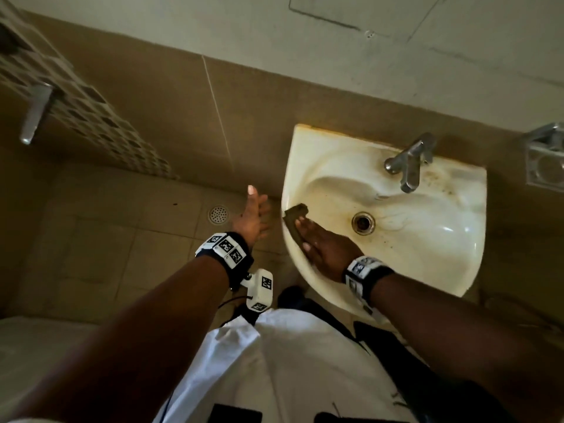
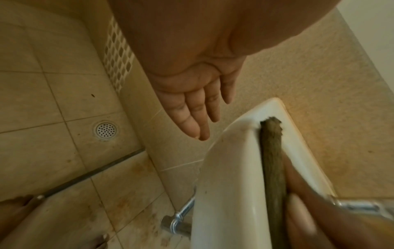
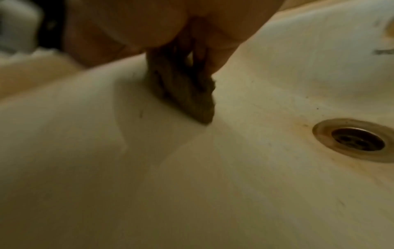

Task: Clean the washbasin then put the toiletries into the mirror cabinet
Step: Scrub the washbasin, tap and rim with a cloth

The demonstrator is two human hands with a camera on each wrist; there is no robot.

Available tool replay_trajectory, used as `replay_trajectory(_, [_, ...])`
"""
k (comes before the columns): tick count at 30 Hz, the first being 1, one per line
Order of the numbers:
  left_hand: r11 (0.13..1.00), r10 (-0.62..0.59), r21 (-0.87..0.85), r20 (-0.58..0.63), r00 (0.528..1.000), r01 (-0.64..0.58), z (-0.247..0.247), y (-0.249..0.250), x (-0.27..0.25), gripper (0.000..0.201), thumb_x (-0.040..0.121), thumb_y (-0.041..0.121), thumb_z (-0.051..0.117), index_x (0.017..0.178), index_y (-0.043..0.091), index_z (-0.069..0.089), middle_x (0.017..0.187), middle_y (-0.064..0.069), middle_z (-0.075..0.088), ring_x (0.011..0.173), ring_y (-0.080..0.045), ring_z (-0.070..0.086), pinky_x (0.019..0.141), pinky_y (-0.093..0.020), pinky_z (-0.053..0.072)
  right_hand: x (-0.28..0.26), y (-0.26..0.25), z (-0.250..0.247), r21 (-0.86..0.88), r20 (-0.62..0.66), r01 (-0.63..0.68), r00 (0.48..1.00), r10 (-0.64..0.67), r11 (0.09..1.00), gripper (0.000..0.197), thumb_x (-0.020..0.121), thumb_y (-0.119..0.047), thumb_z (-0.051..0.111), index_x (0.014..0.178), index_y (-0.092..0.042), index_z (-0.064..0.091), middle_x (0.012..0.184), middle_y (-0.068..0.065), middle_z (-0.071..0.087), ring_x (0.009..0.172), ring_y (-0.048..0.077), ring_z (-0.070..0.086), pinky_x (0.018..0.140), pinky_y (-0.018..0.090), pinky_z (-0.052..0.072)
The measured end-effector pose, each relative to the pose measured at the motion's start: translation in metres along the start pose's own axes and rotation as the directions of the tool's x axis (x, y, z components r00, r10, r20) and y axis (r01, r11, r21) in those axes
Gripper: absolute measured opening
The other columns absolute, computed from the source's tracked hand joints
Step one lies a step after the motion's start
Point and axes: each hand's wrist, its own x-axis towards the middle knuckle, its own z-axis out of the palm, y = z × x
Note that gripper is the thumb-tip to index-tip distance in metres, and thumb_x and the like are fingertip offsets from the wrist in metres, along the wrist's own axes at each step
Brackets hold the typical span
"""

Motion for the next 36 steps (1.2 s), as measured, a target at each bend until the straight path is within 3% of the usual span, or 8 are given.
replay_trajectory(4, [0.998, -0.057, -0.022, 0.051, 0.997, 0.058, 0.011, -0.004, -0.004, 0.082, 0.096, 0.074, 0.012, 0.154, 0.023, 0.04, 0.157, -0.007, 0.044, 0.136, -0.037, 0.049, 0.103, -0.044, 0.039, 0.035, -0.004, -0.029, 0.05, -0.069, -0.087, 0.994, 0.09, 0.995, 0.064, 0.097, -0.042, 0.032, 0.157, -0.036, 0.013, 0.165, -0.003, 0.016, 0.129, 0.034, 0.053, 0.103, 0.043, 0.048])
replay_trajectory(8, [0.999, -0.037, -0.015, 0.069, 0.997, 0.038, 0.015, -0.006, -0.005, 0.084, 0.095, 0.076, 0.013, 0.155, 0.023, 0.038, 0.159, -0.006, 0.042, 0.137, -0.035, 0.048, 0.106, -0.044, 0.039, 0.068, -0.03, -0.044, -0.026, -0.069, -0.208, 0.976, 0.206, 0.978, 0.066, 0.098, -0.027, 0.049, 0.158, -0.023, 0.022, 0.167, -0.002, 0.008, 0.145, 0.027, 0.033, 0.115, 0.032, 0.033])
replay_trajectory(13, [1.0, -0.026, -0.008, 0.06, 0.998, 0.027, 0.009, -0.011, -0.012, 0.105, 0.064, 0.095, 0.031, 0.143, 0.029, 0.053, 0.145, -0.007, 0.058, 0.121, -0.028, 0.061, 0.096, -0.04, 0.048, 0.028, -0.064, -0.016, 0.053, -0.004, -0.294, 0.956, 0.294, 0.954, 0.068, 0.096, -0.019, 0.048, 0.157, -0.031, 0.02, 0.156, 0.012, 0.038, 0.132, 0.032, 0.05, 0.108, 0.032, 0.038])
replay_trajectory(16, [0.999, -0.039, 0.003, 0.075, 0.996, 0.039, 0.007, -0.014, -0.021, 0.098, 0.078, 0.091, 0.026, 0.152, 0.028, 0.043, 0.155, 0.0, 0.047, 0.135, -0.035, 0.05, 0.102, -0.044, 0.043, -0.023, -0.072, 0.007, -0.016, 0.072, -0.256, 0.964, 0.256, 0.967, 0.077, 0.093, -0.008, 0.05, 0.158, -0.034, 0.016, 0.166, 0.001, 0.011, 0.144, 0.029, 0.035, 0.116, 0.037, 0.031])
replay_trajectory(19, [0.999, -0.044, 0.007, 0.062, 0.997, 0.043, 0.007, -0.017, -0.027, 0.086, 0.091, 0.081, 0.018, 0.156, 0.027, 0.037, 0.158, 0.002, 0.042, 0.14, -0.041, 0.043, 0.1, -0.042, 0.04, -0.04, -0.071, 0.015, -0.027, 0.116, -0.243, 0.963, 0.244, 0.97, 0.077, 0.098, -0.028, 0.051, 0.159, -0.027, 0.004, 0.167, 0.002, -0.007, 0.151, 0.029, 0.017, 0.12, 0.043, 0.023])
replay_trajectory(23, [1.0, -0.013, 0.026, 0.041, 0.999, 0.012, 0.008, -0.02, -0.031, 0.093, 0.086, 0.086, 0.019, 0.154, 0.027, 0.04, 0.152, 0.0, 0.05, 0.133, -0.04, 0.053, 0.104, -0.048, 0.048, 0.024, -0.072, 0.008, 0.019, 0.099, -0.269, 0.959, 0.266, 0.963, 0.089, 0.098, -0.039, 0.05, 0.156, -0.027, -0.016, 0.162, -0.005, -0.027, 0.151, 0.035, -0.012, 0.122, 0.055, 0.01])
replay_trajectory(27, [0.997, 0.016, 0.076, 0.041, 0.999, -0.019, 0.015, -0.024, -0.039, 0.098, 0.077, 0.094, 0.018, 0.149, 0.034, 0.047, 0.151, -0.005, 0.053, 0.137, -0.032, 0.052, 0.11, -0.055, 0.043, 0.063, -0.073, -0.004, 0.035, -0.01, -0.341, 0.94, 0.341, 0.94, 0.097, 0.091, -0.041, 0.06, 0.157, -0.027, -0.01, 0.162, -0.008, -0.023, 0.15, 0.036, -0.014, 0.122, 0.052, 0.008])
replay_trajectory(36, [0.997, -0.026, 0.076, -0.016, 1.0, 0.028, 0.041, -0.071, -0.059, 0.105, 0.065, 0.102, 0.034, 0.145, 0.035, 0.051, 0.126, 0.006, 0.064, 0.101, -0.021, 0.071, 0.099, -0.046, 0.056, -0.125, -0.02, 0.046, -0.038, 0.089, -0.054, 0.994, 0.057, 0.998, 0.104, 0.087, -0.044, 0.064, 0.158, -0.018, -0.007, 0.165, 0.005, -0.01, 0.152, 0.022, -0.002, 0.124, 0.041, 0.004])
